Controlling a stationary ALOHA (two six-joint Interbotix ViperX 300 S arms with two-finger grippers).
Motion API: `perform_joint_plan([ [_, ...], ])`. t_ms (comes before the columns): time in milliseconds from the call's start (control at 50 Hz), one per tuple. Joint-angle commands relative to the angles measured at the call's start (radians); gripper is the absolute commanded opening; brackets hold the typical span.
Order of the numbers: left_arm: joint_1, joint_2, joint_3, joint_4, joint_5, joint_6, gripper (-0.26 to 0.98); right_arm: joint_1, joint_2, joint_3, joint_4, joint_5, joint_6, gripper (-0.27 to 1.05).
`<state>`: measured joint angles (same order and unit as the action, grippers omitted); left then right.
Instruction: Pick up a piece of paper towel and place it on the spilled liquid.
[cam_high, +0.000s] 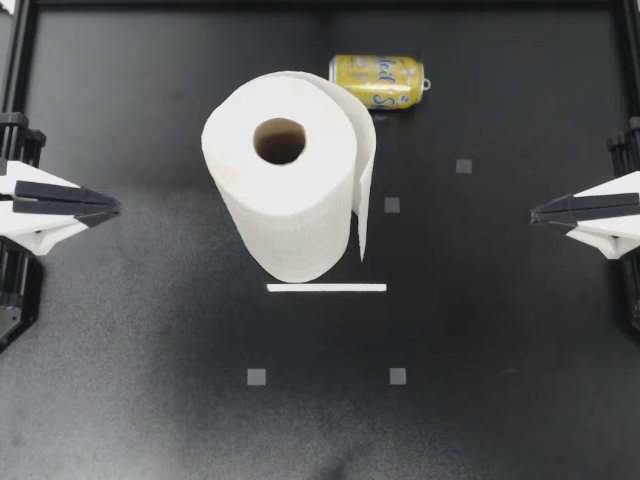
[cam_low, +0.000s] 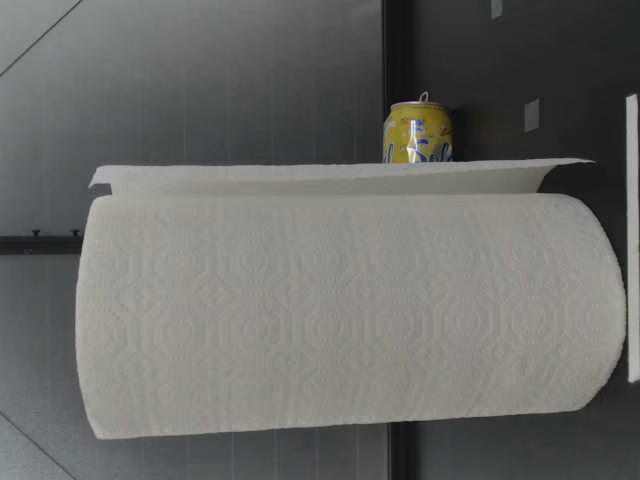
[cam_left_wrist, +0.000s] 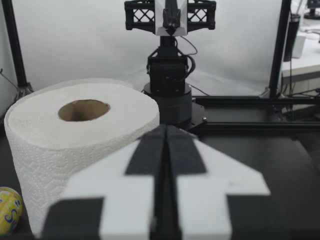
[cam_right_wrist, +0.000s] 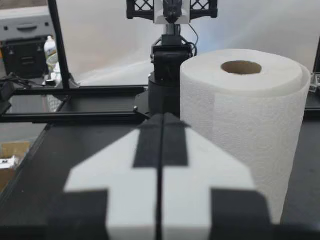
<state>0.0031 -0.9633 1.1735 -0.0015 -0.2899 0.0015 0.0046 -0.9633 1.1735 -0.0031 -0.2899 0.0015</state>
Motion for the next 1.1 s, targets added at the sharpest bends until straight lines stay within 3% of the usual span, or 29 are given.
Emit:
perform_joint_plan([
  [0,0.012,0.014,-0.029,-0.003,-0.029,0.006,0.17,0.002,0.012,-0.017,0.0,-0.009,0.0,-0.01],
  [180,0.017,0.061,-0.081,-0.006,-0.055,0.002,0.12,0.003,0.066,-0.083,0.0,0.069,0.0,-0.02],
  [340,0.058,0.167,-0.156,-0.031,0.011,0.0,0.12,0.003,0.147,-0.249,-0.026,0.44,-0.012,-0.02],
  [540,0.103,0.296,-0.262,-0.041,0.094,0.005,0.12,0.02,0.278,-0.46,-0.146,0.936,-0.006,-0.02],
  [680,0.115,0.362,-0.321,-0.041,0.133,0.009,0.12,0.109,0.38,-0.565,-0.316,1.155,0.043,-0.02],
  [780,0.129,0.399,-0.351,-0.038,0.16,0.011,0.12,0.213,0.449,-0.614,-0.515,1.312,0.178,-0.02],
  [920,0.15,0.431,-0.371,-0.035,0.169,0.012,0.12,0.419,0.538,-0.624,-0.877,1.583,0.5,-0.02],
  [1080,0.169,0.446,-0.387,-0.021,0.192,0.012,0.12,0.601,0.632,-0.597,-1.106,1.75,0.896,-0.02],
])
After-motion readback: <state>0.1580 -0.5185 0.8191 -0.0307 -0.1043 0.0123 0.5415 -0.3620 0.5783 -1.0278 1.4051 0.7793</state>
